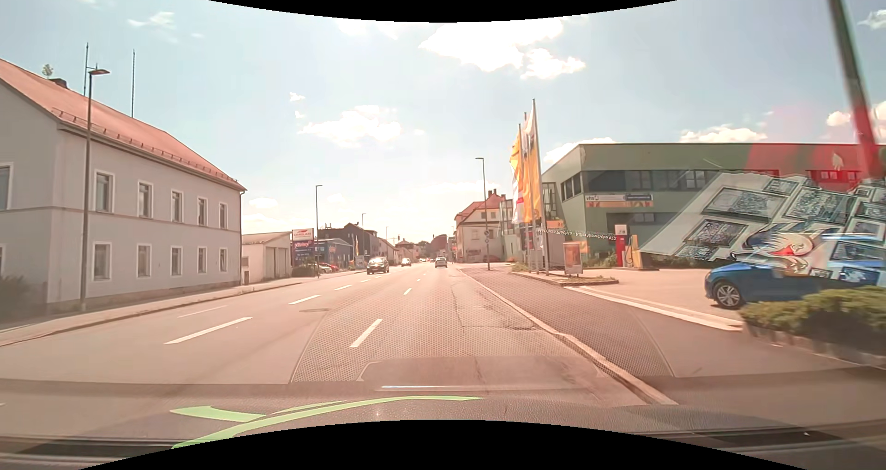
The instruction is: Follow the waypoints while adhering to traffic rules and regulations
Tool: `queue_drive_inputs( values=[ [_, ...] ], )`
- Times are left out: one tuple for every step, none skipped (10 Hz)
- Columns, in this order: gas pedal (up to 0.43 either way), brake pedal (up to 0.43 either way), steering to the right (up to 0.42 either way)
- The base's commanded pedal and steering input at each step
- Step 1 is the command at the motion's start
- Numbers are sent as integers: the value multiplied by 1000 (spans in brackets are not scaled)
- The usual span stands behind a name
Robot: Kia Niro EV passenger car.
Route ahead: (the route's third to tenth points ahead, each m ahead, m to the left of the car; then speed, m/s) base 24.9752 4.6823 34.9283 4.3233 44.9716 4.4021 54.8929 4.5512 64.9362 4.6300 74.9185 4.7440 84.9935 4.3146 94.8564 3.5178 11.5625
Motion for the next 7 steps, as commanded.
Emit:
queue_drive_inputs(
  values=[
    [98, 0, -4],
    [98, 0, -4],
    [98, 0, -4],
    [98, 0, -4],
    [98, 0, -4],
    [98, 0, -4],
    [98, 0, -4]
  ],
)
